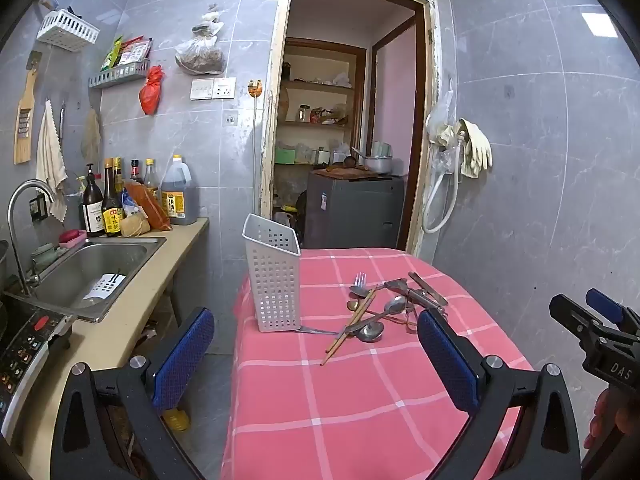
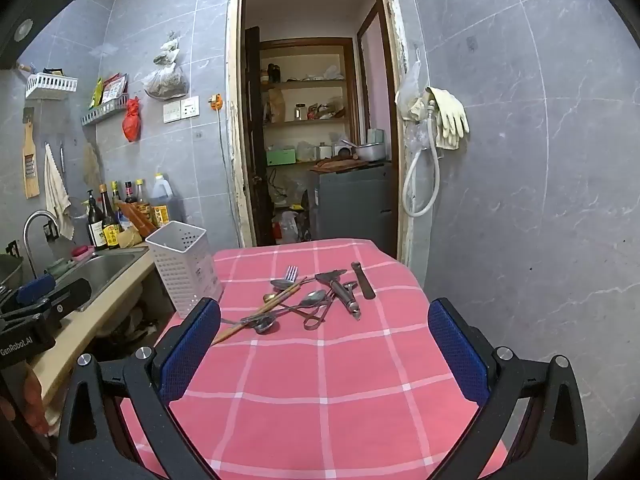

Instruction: Organize utensils

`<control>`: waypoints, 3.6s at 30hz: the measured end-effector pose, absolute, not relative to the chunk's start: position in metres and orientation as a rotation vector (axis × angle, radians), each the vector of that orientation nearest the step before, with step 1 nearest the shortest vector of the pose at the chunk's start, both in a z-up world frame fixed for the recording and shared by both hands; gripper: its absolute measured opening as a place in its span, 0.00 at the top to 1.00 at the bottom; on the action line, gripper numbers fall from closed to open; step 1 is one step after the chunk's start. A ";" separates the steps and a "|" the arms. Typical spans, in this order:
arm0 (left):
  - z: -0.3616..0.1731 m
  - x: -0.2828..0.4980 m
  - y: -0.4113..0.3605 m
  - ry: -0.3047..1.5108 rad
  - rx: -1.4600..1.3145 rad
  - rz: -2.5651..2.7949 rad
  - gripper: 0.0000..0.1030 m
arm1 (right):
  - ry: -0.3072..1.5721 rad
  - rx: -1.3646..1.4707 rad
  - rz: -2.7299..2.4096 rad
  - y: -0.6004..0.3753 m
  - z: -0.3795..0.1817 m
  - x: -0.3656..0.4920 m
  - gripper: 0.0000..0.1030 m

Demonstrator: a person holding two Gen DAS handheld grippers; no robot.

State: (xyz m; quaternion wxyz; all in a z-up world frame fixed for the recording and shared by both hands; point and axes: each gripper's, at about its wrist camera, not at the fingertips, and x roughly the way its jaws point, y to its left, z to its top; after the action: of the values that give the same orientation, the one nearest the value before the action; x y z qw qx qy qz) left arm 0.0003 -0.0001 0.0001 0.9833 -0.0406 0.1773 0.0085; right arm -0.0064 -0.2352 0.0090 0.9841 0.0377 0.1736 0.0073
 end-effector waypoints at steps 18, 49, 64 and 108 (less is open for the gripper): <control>-0.003 0.004 0.000 0.360 -0.087 0.014 0.01 | 0.368 0.088 0.019 -0.234 0.002 -0.004 0.01; -0.005 0.009 0.001 0.370 -0.077 0.007 0.01 | 0.382 0.089 0.021 -0.229 0.001 0.003 0.01; -0.007 0.008 0.001 0.369 -0.074 0.004 0.01 | 0.384 0.089 0.022 -0.228 0.001 0.004 0.01; -0.010 0.022 -0.001 0.400 -0.061 -0.006 0.01 | 0.378 0.095 0.018 -0.223 -0.002 0.011 0.01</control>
State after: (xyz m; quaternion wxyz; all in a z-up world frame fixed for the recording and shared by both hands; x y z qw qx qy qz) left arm 0.0224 -0.0014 -0.0096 0.9796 -0.0303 0.1985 -0.0031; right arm 0.0108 -0.2229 -0.0025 0.9811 0.0471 0.1877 0.0092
